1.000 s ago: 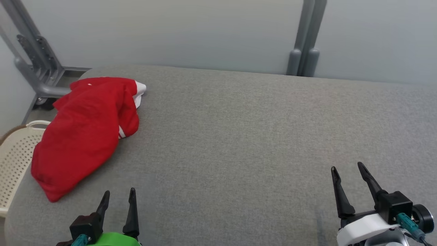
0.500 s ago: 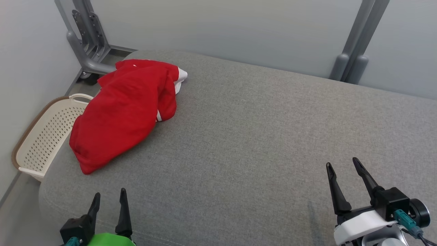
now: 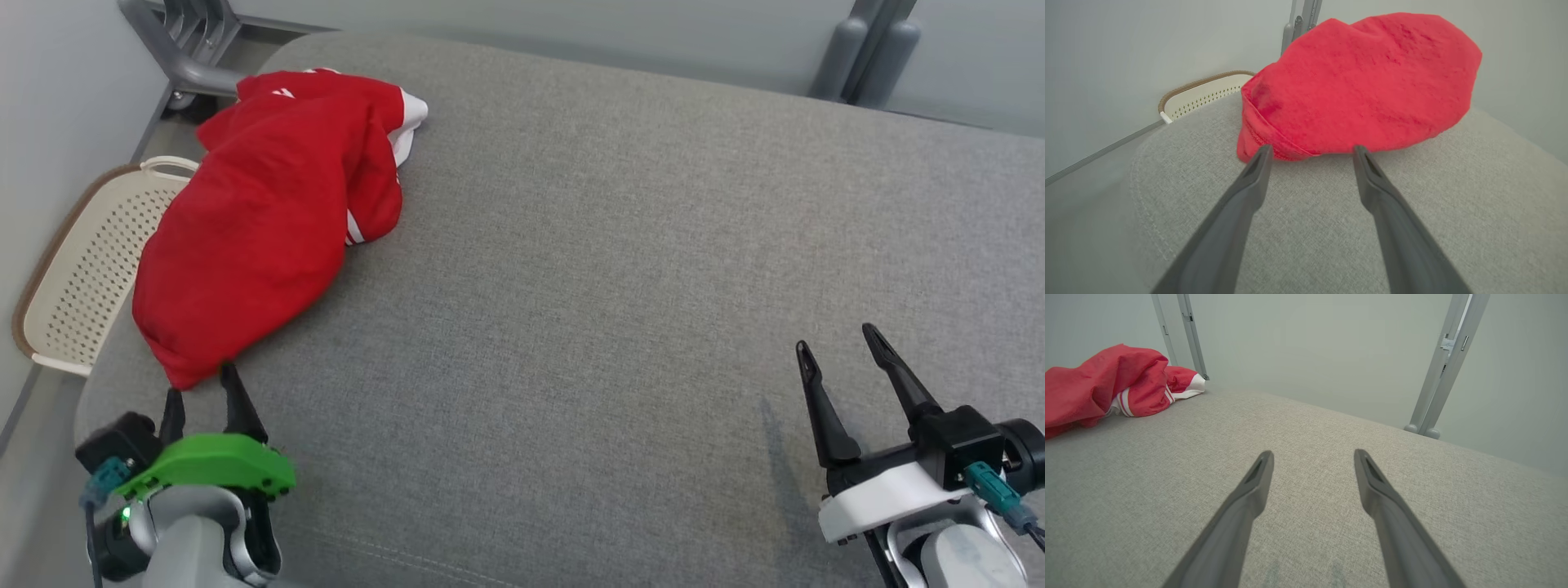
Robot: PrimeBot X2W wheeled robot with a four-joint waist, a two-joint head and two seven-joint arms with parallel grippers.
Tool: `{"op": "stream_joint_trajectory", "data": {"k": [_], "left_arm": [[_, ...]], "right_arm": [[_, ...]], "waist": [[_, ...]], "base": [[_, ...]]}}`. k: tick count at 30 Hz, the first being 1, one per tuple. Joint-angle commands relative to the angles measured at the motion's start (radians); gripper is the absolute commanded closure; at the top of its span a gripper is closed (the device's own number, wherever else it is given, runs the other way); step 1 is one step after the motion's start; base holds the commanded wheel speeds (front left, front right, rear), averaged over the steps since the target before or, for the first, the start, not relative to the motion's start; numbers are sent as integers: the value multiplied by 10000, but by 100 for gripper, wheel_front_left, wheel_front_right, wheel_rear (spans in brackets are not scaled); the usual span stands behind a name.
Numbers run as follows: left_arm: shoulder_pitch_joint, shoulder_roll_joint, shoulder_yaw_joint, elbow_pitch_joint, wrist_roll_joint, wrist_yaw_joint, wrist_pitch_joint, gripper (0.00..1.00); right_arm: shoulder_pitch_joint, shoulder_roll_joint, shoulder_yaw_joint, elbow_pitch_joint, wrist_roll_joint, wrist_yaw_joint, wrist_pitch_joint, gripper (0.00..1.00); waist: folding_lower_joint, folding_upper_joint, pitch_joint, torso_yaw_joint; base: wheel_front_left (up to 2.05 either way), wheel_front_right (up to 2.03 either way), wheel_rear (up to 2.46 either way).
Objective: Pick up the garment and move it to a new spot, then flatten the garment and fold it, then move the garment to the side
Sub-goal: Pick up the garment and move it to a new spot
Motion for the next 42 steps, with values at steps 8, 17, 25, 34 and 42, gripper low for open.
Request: {"op": "stream_joint_trajectory", "data": {"k": [8, 17, 25, 34, 42], "left_arm": [[-2451, 301, 971, 2418, -1081, 441, 270, 0], [-3270, 1019, 1710, 4634, -1744, 202, 202, 14], [-3534, 1036, 1652, 5114, -1757, -531, 10, 100], [-3684, 328, 1015, 1573, -1186, -1583, -62, 100], [-3408, 33, -1438, -3097, -1283, -1376, 1742, 100]], "right_arm": [[-564, -279, 194, -165, -13, 1, -32, 0], [-490, -163, 119, -145, 96, 1, -32, 0], [-355, -188, 124, -25, 158, 1, -32, 0], [-48, 225, 337, 186, 257, 1, -32, 0], [-62, 685, 522, 280, 359, 1, -32, 0]], "waist": [[0, 0, 1631, -365], [0, 0, 1468, -780], [0, 0, 1152, -812], [0, 0, 281, -909], [0, 0, -342, -1770]], "base": [[0, 0, 0], [0, 0, 0], [0, 0, 0], [0, 0, 0], [0, 0, 0]]}}
